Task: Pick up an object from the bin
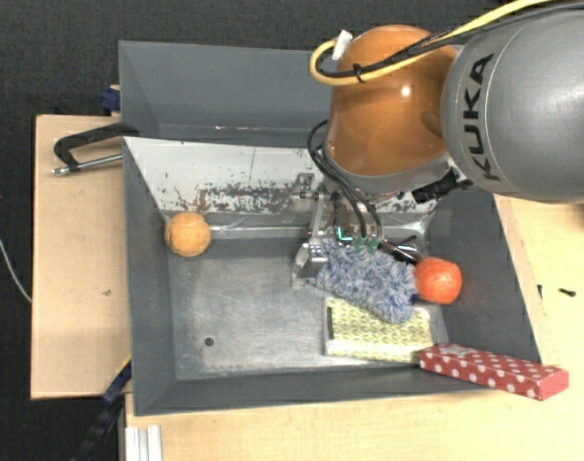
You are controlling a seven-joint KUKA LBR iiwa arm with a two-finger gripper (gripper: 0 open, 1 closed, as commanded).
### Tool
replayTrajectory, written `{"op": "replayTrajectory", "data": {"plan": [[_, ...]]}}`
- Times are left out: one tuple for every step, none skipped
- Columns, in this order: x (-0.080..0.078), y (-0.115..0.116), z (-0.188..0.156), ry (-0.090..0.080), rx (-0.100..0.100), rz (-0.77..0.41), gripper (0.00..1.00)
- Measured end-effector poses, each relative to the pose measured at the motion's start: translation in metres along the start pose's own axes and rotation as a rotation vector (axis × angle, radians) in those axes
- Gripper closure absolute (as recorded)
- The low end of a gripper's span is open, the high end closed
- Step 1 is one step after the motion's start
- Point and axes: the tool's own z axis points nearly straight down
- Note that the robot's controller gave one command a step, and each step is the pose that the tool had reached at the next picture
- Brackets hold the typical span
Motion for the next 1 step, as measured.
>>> {"op": "replayTrajectory", "data": {"plan": [[0.0255,-0.0348,0.0206,-0.002,-0.001,-0.055,0.0]]}}
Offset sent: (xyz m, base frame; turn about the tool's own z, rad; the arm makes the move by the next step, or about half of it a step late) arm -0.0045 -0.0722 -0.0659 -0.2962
